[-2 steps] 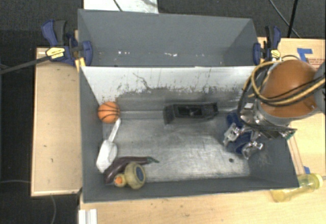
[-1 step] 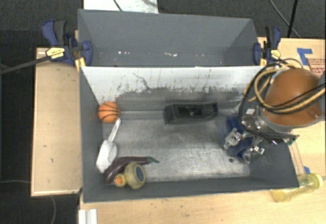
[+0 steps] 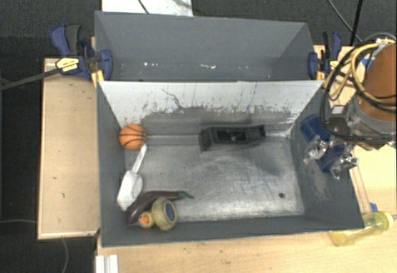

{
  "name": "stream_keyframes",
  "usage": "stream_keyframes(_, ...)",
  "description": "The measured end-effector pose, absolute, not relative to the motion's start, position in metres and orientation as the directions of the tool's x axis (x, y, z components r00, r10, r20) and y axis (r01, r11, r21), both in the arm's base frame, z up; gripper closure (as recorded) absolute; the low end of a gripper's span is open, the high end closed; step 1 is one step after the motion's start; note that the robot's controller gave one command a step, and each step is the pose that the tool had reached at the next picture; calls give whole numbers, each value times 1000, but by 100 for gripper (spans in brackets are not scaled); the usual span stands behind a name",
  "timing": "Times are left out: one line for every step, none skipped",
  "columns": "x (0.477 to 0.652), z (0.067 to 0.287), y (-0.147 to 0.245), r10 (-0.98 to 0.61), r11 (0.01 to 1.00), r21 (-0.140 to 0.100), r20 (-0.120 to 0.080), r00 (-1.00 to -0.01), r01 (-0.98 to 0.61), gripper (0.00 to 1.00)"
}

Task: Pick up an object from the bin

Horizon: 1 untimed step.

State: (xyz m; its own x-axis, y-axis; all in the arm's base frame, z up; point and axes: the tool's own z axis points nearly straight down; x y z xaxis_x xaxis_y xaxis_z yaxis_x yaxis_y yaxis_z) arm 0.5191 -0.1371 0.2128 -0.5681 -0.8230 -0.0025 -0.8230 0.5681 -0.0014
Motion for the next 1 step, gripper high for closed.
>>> stream_keyframes(519, 213, -137, -821, 571, 0, -2, -571, -821, 100)
